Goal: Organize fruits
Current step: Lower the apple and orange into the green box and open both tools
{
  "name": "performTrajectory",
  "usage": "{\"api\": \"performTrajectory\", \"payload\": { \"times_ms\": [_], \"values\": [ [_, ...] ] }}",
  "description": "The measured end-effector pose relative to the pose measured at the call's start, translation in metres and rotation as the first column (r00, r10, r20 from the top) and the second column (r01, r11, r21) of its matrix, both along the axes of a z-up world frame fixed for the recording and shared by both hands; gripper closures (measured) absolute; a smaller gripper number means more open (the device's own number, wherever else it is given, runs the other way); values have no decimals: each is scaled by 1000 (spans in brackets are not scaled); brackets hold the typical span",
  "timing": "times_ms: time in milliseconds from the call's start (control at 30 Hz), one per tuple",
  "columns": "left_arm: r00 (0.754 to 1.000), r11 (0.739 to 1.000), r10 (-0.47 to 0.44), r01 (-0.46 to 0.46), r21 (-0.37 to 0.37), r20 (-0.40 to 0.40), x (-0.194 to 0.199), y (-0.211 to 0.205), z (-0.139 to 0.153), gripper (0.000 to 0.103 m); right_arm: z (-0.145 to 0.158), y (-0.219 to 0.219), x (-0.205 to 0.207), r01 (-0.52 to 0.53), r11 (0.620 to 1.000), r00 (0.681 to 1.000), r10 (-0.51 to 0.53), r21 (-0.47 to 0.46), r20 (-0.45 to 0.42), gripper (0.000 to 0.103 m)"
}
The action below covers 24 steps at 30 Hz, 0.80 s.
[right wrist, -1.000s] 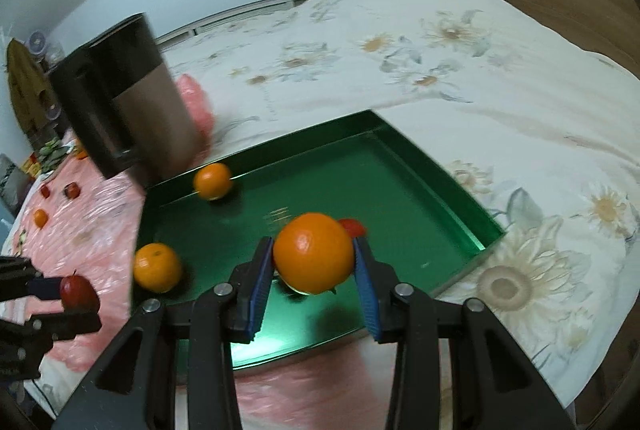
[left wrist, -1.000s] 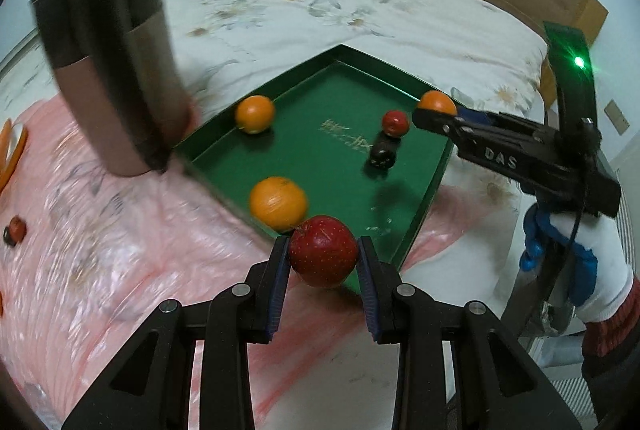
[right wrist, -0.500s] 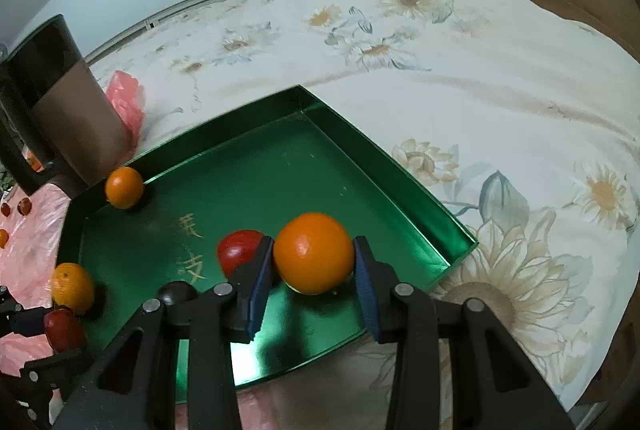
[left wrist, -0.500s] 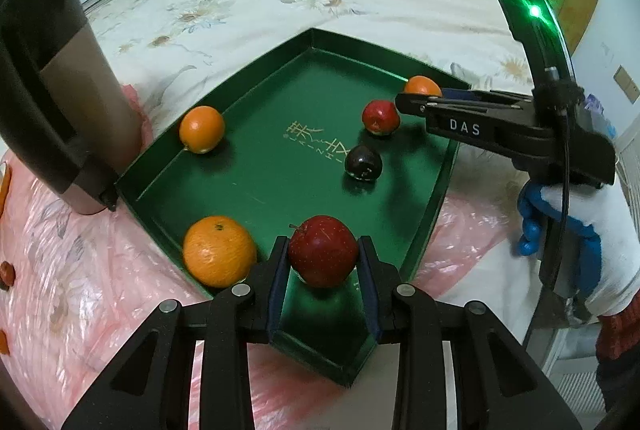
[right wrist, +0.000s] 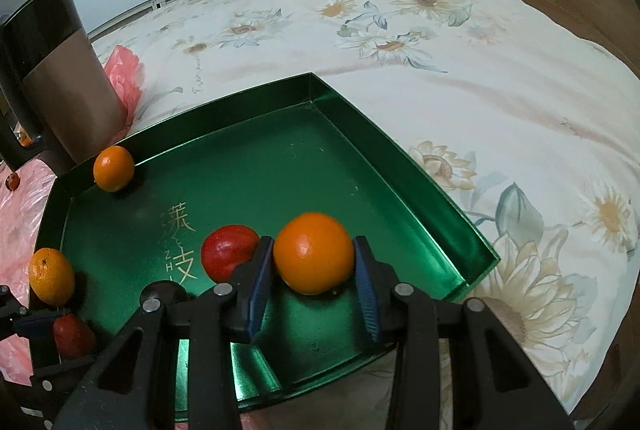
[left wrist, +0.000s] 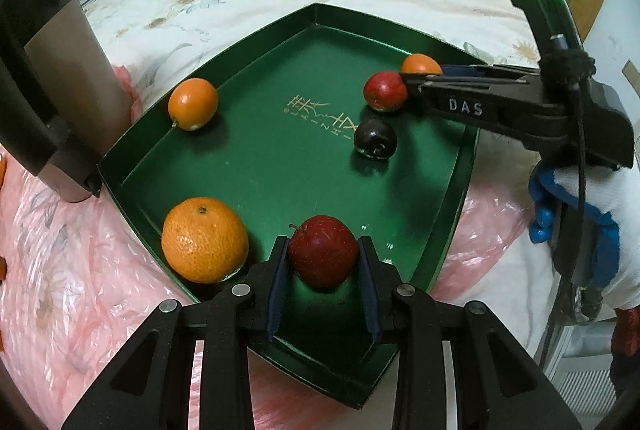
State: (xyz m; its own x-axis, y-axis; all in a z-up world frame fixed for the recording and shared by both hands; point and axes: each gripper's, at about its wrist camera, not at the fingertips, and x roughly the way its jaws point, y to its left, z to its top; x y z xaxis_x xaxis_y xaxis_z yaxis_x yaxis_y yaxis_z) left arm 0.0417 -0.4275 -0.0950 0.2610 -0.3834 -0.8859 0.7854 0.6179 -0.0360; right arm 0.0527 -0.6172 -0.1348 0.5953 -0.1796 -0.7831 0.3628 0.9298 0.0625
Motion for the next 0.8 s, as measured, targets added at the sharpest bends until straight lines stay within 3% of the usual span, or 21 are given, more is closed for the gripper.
{"api": "performTrajectory", "payload": {
  "times_ms": [733, 800],
  "values": [
    [999, 1000, 9, -10, 19, 38, -3, 0, -2, 74, 0, 5, -1, -3, 1000, 1000, 3, -20, -25, 62],
    [999, 1000, 10, -10, 15, 42, -4, 1, 1, 66, 2, 5, -2, 1, 1000, 1000, -2, -26, -25, 43]
  ]
}}
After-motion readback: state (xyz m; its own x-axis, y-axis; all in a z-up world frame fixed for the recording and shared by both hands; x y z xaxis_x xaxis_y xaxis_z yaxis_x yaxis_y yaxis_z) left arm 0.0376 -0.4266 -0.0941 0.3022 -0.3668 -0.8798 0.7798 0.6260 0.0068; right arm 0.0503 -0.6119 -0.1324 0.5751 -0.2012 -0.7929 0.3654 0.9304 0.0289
